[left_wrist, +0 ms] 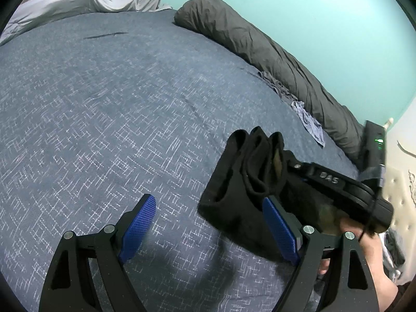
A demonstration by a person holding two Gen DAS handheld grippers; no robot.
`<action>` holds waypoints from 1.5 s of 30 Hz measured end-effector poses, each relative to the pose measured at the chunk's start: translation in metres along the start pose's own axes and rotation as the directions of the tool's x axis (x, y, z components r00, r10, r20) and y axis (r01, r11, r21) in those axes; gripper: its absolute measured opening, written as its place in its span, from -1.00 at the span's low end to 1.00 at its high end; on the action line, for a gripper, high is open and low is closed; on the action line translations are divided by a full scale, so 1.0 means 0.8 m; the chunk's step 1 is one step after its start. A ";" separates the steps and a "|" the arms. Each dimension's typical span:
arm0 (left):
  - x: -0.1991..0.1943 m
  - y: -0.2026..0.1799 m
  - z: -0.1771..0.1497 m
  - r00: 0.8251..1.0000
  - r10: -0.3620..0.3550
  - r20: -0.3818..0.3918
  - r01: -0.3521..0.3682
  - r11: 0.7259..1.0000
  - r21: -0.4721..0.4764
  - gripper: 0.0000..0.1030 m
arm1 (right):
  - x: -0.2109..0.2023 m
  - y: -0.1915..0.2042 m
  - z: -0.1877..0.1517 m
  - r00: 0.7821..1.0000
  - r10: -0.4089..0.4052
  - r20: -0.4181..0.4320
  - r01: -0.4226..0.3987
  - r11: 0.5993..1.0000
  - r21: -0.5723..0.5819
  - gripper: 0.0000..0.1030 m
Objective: Fold clothes
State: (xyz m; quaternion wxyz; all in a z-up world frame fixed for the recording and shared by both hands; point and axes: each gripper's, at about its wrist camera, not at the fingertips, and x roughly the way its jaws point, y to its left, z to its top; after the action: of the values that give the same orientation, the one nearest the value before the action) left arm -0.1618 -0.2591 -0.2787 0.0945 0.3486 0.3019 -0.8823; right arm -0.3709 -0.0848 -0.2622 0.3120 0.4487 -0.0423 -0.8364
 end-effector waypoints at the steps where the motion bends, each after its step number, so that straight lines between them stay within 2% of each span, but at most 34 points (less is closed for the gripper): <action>1: 0.000 -0.001 0.001 1.000 -0.004 0.001 0.004 1.000 0.001 0.69 | -0.008 -0.002 0.001 1.000 -0.010 0.016 0.010 1.000 0.006 -0.76; 4: 0.001 -0.010 0.005 1.000 -0.019 0.010 0.019 1.000 0.020 0.69 | -0.033 -0.021 0.000 0.999 -0.019 0.051 0.016 0.998 0.068 -0.76; 11: 0.022 -0.046 0.012 0.999 -0.050 0.005 0.049 0.994 0.101 0.64 | -0.073 -0.064 -0.025 0.997 -0.056 0.050 0.051 0.994 0.092 -0.76; 14: 0.039 -0.066 0.013 0.998 -0.063 -0.014 0.064 0.989 0.136 0.38 | -0.089 -0.082 -0.036 0.996 -0.072 0.049 0.067 0.993 0.100 -0.76; 16: 0.053 -0.076 0.011 0.998 -0.063 -0.032 0.067 0.985 0.157 0.28 | -0.100 -0.094 -0.043 0.995 -0.083 0.048 0.077 0.991 0.106 -0.76; 18: 0.064 -0.082 0.010 0.997 -0.066 -0.050 0.074 0.981 0.177 -0.03 | -0.111 -0.106 -0.050 0.995 -0.093 0.046 0.087 0.990 0.111 -0.76; 19: 0.066 -0.082 0.009 0.996 -0.067 -0.053 0.076 0.981 0.179 -0.11 | -0.117 -0.112 -0.054 0.994 -0.098 0.046 0.093 0.989 0.114 -0.76; 20: 0.069 -0.082 0.009 0.996 -0.069 -0.055 0.078 0.980 0.181 -0.29 | -0.120 -0.116 -0.056 0.994 -0.101 0.045 0.096 0.989 0.111 -0.76; 21: 0.071 -0.083 0.009 0.996 -0.070 -0.058 0.080 0.980 0.183 -0.63 | -0.123 -0.119 -0.059 0.994 -0.104 0.044 0.099 0.989 0.106 -0.76; 22: 0.074 -0.083 0.009 0.996 -0.072 -0.060 0.082 0.979 0.186 -0.78 | -0.125 -0.122 -0.060 0.993 -0.106 0.044 0.101 0.989 0.108 -0.76; 26: 0.062 -0.072 0.014 0.992 -0.114 -0.049 0.120 0.981 0.151 -0.84 | -0.127 -0.135 -0.064 0.993 -0.107 0.047 0.100 0.985 0.139 -0.76; 31: 0.045 -0.066 0.015 0.992 -0.119 -0.029 0.122 0.985 0.126 -0.86 | -0.129 -0.143 -0.067 0.991 -0.121 0.049 0.113 0.982 0.152 -0.76; 38: 0.058 -0.053 0.009 0.991 -0.105 -0.078 0.112 0.989 0.093 -0.85 | -0.129 -0.138 -0.077 0.988 -0.152 0.022 0.147 0.977 0.152 -0.76; 42: 0.058 -0.058 0.007 0.992 -0.088 -0.090 0.100 0.986 0.133 -0.81 | -0.125 -0.136 -0.098 0.986 -0.166 0.002 0.163 0.969 0.188 -0.76; 45: 0.056 -0.053 0.007 0.991 -0.102 -0.089 0.112 0.987 0.112 -0.80 | -0.106 -0.135 -0.122 0.980 -0.195 -0.040 0.199 0.961 0.194 -0.76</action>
State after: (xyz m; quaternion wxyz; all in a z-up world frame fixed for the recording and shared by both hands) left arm -0.2140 -0.2265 -0.2857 0.0138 0.3730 0.2715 -0.8871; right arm -0.3131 0.0697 -0.2964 0.1815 0.4879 -0.0769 -0.8504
